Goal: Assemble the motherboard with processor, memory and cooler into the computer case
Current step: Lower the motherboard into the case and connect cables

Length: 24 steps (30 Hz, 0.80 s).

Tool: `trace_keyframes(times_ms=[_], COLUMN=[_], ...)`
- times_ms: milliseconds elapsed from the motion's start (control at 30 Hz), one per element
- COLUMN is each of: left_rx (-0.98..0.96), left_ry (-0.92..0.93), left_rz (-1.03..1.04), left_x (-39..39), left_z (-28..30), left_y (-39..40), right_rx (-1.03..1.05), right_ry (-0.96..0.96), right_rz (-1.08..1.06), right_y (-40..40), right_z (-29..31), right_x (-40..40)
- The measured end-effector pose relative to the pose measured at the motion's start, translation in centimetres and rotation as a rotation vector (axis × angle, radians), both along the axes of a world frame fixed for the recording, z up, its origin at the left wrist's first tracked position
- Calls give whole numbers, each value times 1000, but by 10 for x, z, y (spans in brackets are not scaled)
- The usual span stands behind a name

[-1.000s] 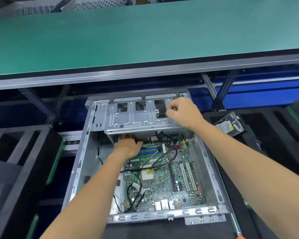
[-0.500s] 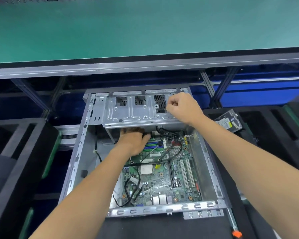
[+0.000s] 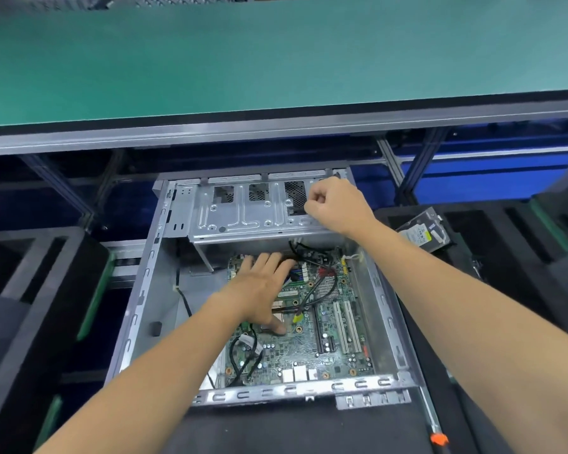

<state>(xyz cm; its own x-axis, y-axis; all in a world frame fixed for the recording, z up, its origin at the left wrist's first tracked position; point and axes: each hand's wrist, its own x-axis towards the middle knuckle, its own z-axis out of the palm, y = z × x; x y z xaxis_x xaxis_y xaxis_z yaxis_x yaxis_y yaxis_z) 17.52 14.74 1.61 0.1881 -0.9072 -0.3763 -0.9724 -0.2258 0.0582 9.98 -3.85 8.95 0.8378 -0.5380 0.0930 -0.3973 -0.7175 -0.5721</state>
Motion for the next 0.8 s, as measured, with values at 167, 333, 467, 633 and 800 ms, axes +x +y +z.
trace_keyframes(times_ms=[167,333,467,633,800], left_rx=[23,-34,-93,-31,18], left_ry=[29,241,247,188,101], left_rz=[49,165,321,384,589], left_x=[3,16,32,38,44], left_z=[-4,-3,-3,-3,4], left_y=[2,6,12,17,19], right_rx=[-147,-328,-288,-128,-125], right_ry=[-58,313,696,805,849], right_rz=[73,522,431,140,-21], right_y=[14,65,71,70,70], right_z=[8,-3,-29,-46,-45], right_x=[-13,-27,-19,-13,-9])
